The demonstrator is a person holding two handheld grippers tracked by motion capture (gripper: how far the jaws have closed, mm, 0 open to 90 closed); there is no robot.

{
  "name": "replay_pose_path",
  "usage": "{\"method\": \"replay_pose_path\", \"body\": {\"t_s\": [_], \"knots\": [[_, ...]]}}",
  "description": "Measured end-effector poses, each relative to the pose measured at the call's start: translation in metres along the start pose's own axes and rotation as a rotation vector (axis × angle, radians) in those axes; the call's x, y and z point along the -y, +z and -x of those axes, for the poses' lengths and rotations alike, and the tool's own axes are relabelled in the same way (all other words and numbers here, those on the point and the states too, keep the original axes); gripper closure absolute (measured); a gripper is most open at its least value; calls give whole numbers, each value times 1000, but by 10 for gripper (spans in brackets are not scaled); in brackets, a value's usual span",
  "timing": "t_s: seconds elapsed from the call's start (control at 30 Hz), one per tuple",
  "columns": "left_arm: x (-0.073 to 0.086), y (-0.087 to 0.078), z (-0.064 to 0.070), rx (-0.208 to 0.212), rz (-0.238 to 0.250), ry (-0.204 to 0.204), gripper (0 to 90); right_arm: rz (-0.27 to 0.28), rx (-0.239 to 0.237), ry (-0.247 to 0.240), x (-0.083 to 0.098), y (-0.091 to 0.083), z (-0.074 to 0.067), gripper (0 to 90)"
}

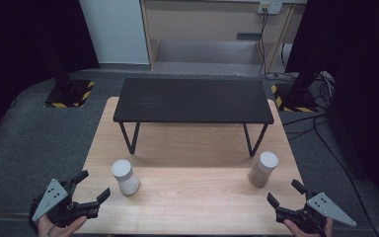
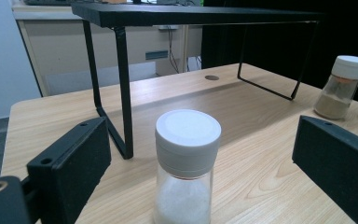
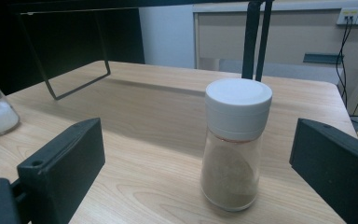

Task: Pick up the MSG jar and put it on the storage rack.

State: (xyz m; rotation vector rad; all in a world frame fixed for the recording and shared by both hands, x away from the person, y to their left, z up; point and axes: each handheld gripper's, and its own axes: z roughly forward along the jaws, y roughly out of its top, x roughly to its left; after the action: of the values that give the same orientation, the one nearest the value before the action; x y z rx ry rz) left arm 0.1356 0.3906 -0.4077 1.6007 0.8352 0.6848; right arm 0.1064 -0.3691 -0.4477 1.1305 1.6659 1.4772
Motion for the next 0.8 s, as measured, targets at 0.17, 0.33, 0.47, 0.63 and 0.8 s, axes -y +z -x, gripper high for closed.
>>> {"method": "replay_pose_path", "body": {"t_s": [0.17, 0.33, 0.47, 0.63, 0.8], "knots": [[1, 1, -2, 14, 1, -9, 33, 2, -6, 0, 0, 1, 0, 34], [1, 0, -3, 14, 4, -8, 33, -3, -8, -3, 0, 2, 0, 34], [1, 0, -3, 17, 4, -3, 33, -1, -10, -2, 0, 2, 0, 34], [1, 1, -4, 20, 6, -10, 33, -8, -13, -15, -1, 3, 0, 35], [1, 1, -3, 22, 8, -5, 33, -7, -14, -13, -1, 3, 0, 36]]}}
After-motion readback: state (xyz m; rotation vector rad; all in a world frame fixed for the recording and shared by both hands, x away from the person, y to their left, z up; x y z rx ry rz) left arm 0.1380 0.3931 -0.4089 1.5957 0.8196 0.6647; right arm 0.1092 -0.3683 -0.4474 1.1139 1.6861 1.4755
